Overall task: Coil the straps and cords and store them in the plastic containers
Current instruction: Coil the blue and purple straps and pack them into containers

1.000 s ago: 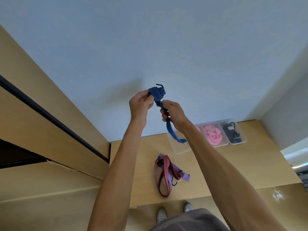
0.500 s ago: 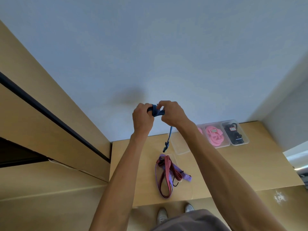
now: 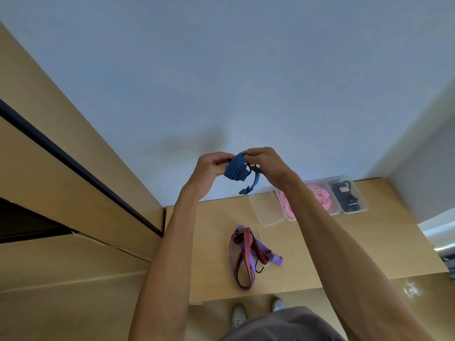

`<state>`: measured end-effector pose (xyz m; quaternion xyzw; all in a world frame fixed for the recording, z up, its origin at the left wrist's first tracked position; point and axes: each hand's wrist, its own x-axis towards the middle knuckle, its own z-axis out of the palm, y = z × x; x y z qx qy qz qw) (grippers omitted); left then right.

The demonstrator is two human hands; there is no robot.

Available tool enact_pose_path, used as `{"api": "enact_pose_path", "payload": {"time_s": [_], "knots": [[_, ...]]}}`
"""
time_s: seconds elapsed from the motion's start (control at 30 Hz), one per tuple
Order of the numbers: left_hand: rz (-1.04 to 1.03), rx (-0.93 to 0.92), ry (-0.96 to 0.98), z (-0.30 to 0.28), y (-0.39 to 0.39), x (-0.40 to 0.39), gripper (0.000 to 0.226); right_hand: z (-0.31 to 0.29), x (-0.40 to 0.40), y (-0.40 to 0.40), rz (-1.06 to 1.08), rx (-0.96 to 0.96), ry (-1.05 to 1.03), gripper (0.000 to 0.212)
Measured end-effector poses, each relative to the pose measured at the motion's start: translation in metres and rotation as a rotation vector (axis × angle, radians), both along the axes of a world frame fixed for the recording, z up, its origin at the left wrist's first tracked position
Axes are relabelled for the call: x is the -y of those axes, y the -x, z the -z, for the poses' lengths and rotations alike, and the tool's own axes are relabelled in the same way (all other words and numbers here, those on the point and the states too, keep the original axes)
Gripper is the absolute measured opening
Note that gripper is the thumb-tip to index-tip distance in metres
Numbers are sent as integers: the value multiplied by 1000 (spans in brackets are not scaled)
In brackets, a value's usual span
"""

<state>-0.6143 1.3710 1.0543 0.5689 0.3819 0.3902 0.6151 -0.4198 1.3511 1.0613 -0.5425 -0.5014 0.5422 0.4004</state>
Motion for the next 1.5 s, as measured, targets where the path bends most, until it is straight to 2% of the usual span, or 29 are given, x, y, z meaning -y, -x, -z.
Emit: {"api": "enact_pose_path", "payload": {"time_s": [0.1, 0.17, 0.37, 0.47, 0.57, 0.6, 0.67, 0.8, 0.9, 0.97, 1.03, 1.17, 1.27, 1.33, 1.4, 1.5], "knots": [[1, 162, 82, -2, -4, 0, 21, 8, 3, 6, 39, -240, 74, 16], [-71, 175, 100, -1, -9, 0, 21, 10, 4, 10, 80, -311, 92, 8], [-330, 139, 134, 4, -18, -2, 19, 10, 4, 20, 111, -227, 86, 25], [-449, 185, 112, 3, -22, -2, 17, 10, 3, 20, 112, -164, 75, 20], [-511, 216, 104, 3, -26, -6, 16, 10, 6, 24, 43, -53, 28, 2], [-526, 215, 94, 3, -27, -7, 15, 10, 7, 27, 36, -9, 19, 12], [-569, 179, 62, 5, -29, -9, 16, 10, 6, 34, 80, 25, 47, 26], [-692, 36, -35, 12, -27, -13, 21, 11, 1, 37, 52, 223, 113, 17], [-732, -192, -197, 21, -25, -11, 21, 12, -2, 37, 103, 224, 138, 18], [-710, -341, -322, 29, -28, -6, 20, 7, -2, 38, 135, 256, 126, 21], [-664, -435, -380, 38, -30, -1, 18, 2, -1, 41, 138, 373, 59, 19], [-548, -542, -295, 60, -22, 2, 21, -4, 0, 41, 86, 471, -59, 9], [-287, -519, -206, 57, -13, -2, 30, -3, -3, 34, 11, 527, -126, 18], [-148, -440, -150, 49, -9, -6, 36, 0, -5, 32, 5, 578, -165, 28], [-101, -312, -82, 39, -6, -6, 36, 2, -5, 31, 90, 522, -181, 30], [-20, -130, -1, 30, 0, -5, 27, 6, -5, 25, 176, 314, -144, 12]]}}
